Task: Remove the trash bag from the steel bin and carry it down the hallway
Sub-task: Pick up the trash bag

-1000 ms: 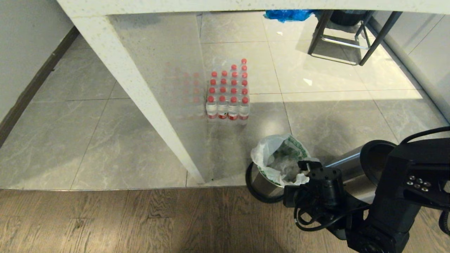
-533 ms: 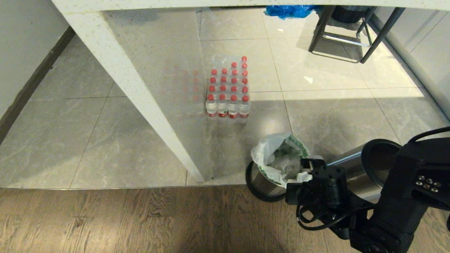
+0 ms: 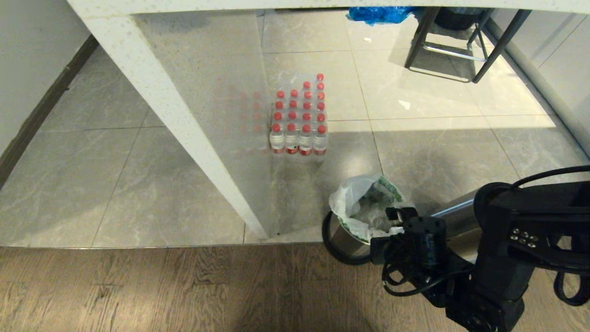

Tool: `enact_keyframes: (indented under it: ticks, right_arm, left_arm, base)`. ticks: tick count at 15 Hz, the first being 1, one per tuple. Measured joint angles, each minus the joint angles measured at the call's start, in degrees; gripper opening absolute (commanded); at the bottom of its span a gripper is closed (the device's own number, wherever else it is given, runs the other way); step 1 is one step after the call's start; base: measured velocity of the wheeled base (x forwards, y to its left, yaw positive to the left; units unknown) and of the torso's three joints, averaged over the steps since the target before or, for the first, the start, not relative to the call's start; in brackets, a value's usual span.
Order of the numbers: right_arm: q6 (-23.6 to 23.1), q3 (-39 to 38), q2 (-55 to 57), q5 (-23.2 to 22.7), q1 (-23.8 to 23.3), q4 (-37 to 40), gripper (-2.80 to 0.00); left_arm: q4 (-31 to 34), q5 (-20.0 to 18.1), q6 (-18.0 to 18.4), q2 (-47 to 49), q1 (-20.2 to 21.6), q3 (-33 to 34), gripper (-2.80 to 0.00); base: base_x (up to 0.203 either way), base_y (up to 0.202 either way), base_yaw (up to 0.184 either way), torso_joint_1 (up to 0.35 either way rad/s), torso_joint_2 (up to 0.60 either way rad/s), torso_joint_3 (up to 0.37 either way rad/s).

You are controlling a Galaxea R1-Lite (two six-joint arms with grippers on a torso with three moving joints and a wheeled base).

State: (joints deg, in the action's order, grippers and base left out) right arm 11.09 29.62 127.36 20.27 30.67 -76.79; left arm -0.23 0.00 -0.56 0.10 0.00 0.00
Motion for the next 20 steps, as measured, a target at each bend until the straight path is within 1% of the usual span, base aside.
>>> enact_keyframes:
  ticks: [1, 2, 3, 4, 5, 8, 10, 11, 13, 16, 18, 20]
  right_arm:
    - [-1.0, -0.7, 1.4, 0.4, 0.2, -2.6, -2.80]
    - [-3.6, -2.7, 3.0, -0.4, 0.2, -5.5, -2.80]
    - [-7.6, -4.8, 4.1, -2.0, -0.2, -7.6, -2.80]
    - [-11.3, -5.8, 4.7, -3.3, -0.7, -9.0, -1.99]
    - [-12.2, -6.5, 4.6, -4.4, -1.0, -9.7, 0.00]
    - [-8.1, -7.0, 4.2, -4.9, -1.3, -10.3, 0.00]
    - [-7.2, -4.4, 3.3, -4.5, -1.6, -10.1, 0.00]
    - [-6.8, -2.6, 2.5, -4.0, -1.8, -8.3, 0.00]
    - [-5.6, 1.7, 1.2, -2.0, -1.9, -1.4, 0.00]
    - [-0.4, 9.5, 0.2, 3.9, -1.7, 10.1, 0.00]
    - [2.8, 13.5, 0.1, 4.7, -1.5, 15.6, 0.00]
    - [5.3, 15.7, -0.8, 3.2, -1.4, 20.3, 0.00]
  left_arm:
    - [0.0, 0.0, 0.0, 0.0, 0.0, 0.0, -2.80]
    - [0.0, 0.0, 0.0, 0.0, 0.0, 0.0, -2.80]
    - [0.0, 0.0, 0.0, 0.0, 0.0, 0.0, -2.80]
    - [0.0, 0.0, 0.0, 0.0, 0.0, 0.0, -2.80]
    - [0.0, 0.0, 0.0, 0.0, 0.0, 0.0, -2.80]
    - [0.0, 0.0, 0.0, 0.0, 0.0, 0.0, -2.80]
    - [0.0, 0.0, 0.0, 0.0, 0.0, 0.0, -2.80]
    - [0.0, 0.0, 0.0, 0.0, 0.0, 0.0, -2.80]
    - [0.0, 0.0, 0.0, 0.0, 0.0, 0.0, -2.80]
    - [0.0, 0.0, 0.0, 0.0, 0.0, 0.0, -2.80]
    - [0.0, 0.0, 0.0, 0.0, 0.0, 0.0, -2.80]
    - [0.0, 0.0, 0.0, 0.0, 0.0, 0.0, -2.80]
  base:
    - [0.000, 0.000, 0.000, 0.000, 0.00, 0.000]
    - [0.000, 0.000, 0.000, 0.000, 0.00, 0.000]
    - [0.000, 0.000, 0.000, 0.000, 0.00, 0.000]
    - [0.000, 0.000, 0.000, 0.000, 0.00, 0.000]
    - [0.000, 0.000, 0.000, 0.000, 0.00, 0.000]
    - [0.000, 0.000, 0.000, 0.000, 0.00, 0.000]
    - [0.000, 0.000, 0.000, 0.000, 0.00, 0.000]
    - [0.000, 0.000, 0.000, 0.000, 0.00, 0.000]
    - [0.000, 0.000, 0.000, 0.000, 0.00, 0.000]
    - [0.000, 0.000, 0.000, 0.000, 0.00, 0.000]
    - [0.000, 0.000, 0.000, 0.000, 0.00, 0.000]
    - [0.000, 0.000, 0.000, 0.000, 0.00, 0.000]
